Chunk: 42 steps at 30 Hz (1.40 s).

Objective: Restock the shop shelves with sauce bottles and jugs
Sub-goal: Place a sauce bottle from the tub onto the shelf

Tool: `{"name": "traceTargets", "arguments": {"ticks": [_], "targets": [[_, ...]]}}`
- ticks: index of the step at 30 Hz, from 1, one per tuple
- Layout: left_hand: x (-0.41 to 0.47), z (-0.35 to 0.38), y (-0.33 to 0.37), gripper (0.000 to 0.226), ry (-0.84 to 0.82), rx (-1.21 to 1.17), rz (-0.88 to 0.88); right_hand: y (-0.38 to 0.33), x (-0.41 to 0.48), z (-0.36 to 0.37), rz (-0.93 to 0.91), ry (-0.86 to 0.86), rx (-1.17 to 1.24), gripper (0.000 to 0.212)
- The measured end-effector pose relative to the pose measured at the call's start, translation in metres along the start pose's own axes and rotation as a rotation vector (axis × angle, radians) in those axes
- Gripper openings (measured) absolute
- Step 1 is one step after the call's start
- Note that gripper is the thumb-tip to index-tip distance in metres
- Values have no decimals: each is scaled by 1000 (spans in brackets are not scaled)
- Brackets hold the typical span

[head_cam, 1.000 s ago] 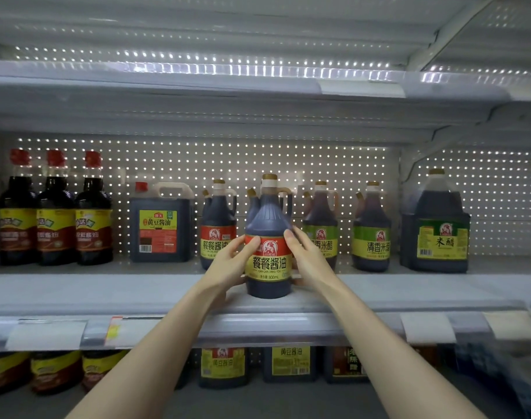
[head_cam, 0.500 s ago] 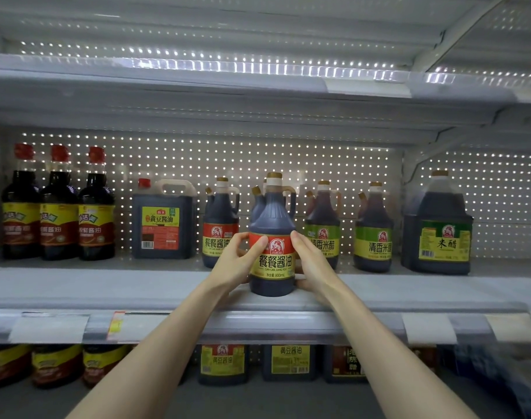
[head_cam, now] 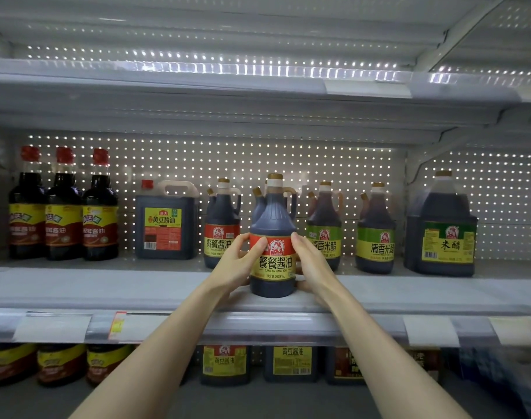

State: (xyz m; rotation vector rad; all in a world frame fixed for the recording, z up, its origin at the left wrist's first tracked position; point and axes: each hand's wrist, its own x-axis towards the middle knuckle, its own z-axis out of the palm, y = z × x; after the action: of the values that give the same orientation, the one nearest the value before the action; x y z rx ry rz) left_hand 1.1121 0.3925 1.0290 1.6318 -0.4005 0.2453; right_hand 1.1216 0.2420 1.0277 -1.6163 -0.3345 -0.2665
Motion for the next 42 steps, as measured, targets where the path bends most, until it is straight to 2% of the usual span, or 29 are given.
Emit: {"name": "traceTargets", "arguments": {"ticks": [5, 13, 20, 28, 31, 36, 42], "targets": [[0, 0, 1, 42, -10, 11, -14, 3, 1, -1, -14, 22, -10, 41], [-3, 0, 3, 37, -14, 11, -18, 4, 2, -1, -28, 43, -34, 38], [-2, 1, 3, 41, -20, 18, -25, 6, 3, -1, -31, 49, -51, 40], [1, 0, 0, 29, -25, 5, -22, 10, 8, -2, -17, 58, -48, 38], [2, 1, 0, 33, -31, 12, -29, 9, 8, -1, -15, 54, -54, 31], [3, 1, 0, 28, -25, 23, -44, 8, 7, -1, -20, 60, -73, 37], [1, 1, 2, 40, 14, 15, -50, 1, 2, -1, -17, 45, -43, 33]]}}
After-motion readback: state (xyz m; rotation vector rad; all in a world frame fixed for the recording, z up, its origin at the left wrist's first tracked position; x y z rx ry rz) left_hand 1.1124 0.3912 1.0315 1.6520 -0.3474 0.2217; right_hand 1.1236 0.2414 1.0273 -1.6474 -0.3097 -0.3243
